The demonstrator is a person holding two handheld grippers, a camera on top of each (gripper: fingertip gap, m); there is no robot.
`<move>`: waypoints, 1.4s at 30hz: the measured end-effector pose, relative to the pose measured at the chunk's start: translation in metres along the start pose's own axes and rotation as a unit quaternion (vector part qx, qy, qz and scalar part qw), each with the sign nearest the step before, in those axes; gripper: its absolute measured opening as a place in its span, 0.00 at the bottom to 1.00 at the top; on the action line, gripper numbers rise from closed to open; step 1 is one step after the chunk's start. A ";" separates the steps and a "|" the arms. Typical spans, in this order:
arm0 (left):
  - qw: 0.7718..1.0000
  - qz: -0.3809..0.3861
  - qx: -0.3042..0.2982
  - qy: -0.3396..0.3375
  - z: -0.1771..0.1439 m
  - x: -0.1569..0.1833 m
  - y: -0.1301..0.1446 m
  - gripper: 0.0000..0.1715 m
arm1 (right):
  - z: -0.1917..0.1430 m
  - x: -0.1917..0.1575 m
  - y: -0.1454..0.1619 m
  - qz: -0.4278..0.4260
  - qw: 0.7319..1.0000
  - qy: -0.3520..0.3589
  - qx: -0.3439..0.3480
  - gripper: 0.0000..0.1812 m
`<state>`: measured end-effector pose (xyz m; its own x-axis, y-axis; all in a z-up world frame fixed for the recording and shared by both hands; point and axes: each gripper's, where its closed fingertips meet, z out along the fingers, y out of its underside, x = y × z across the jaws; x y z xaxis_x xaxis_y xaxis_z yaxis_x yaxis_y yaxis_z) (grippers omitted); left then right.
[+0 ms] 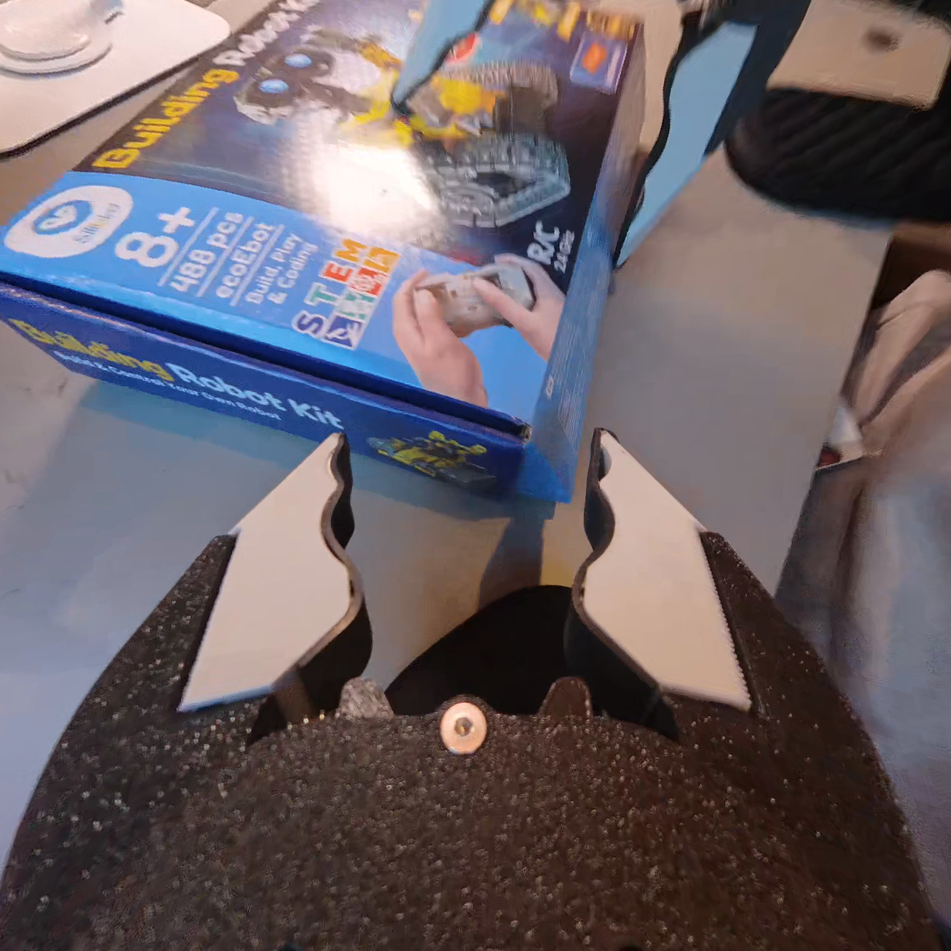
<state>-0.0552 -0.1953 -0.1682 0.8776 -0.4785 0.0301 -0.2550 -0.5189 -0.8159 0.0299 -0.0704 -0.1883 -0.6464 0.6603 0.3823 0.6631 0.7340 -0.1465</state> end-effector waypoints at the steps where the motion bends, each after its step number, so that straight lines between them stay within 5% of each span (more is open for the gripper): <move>1: 0.999 0.032 -0.027 -0.020 0.007 0.001 0.006 0.53 | 0.000 0.000 0.000 0.001 1.000 0.000 0.001 0.77; 11: 0.981 0.131 -0.097 -0.104 0.019 -0.021 0.024 0.29 | -0.024 0.004 -0.006 0.074 0.984 -0.046 0.152 0.62; 19: 0.979 0.130 -0.110 -0.116 0.029 -0.031 0.023 0.21 | -0.066 -0.013 0.093 0.170 0.970 -0.113 0.133 0.57; 24: 0.981 0.113 -0.148 -0.058 0.010 -0.024 0.017 0.34 | -0.067 -0.028 0.111 0.173 0.972 -0.071 0.141 0.58; 25: 0.983 0.092 -0.157 -0.030 0.000 -0.020 0.014 0.30 | -0.066 -0.031 0.111 0.173 0.973 -0.056 0.143 0.58; 29: 0.980 0.129 -0.147 -0.028 -0.026 -0.030 -0.033 0.32 | -0.057 -0.037 0.113 0.163 0.974 0.030 0.154 0.58; 33: 0.954 0.261 -0.150 -0.001 0.021 -0.013 -0.076 0.46 | -0.051 -0.037 0.112 0.173 0.966 0.078 0.177 0.56; 38: 0.902 0.363 -0.234 0.010 0.080 -0.011 -0.064 0.70 | -0.057 -0.041 0.114 0.204 0.950 0.116 0.206 0.53; 42: 0.890 0.394 -0.230 -0.006 0.085 -0.016 -0.062 0.68 | -0.065 -0.055 0.137 0.299 0.925 0.140 0.190 0.43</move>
<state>-0.0188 -0.0955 -0.1669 0.3555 -0.8160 -0.4557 -0.9302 -0.2611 -0.2581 0.1803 -0.0163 -0.1700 -0.0496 0.9379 0.3433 0.6559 0.2898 -0.6970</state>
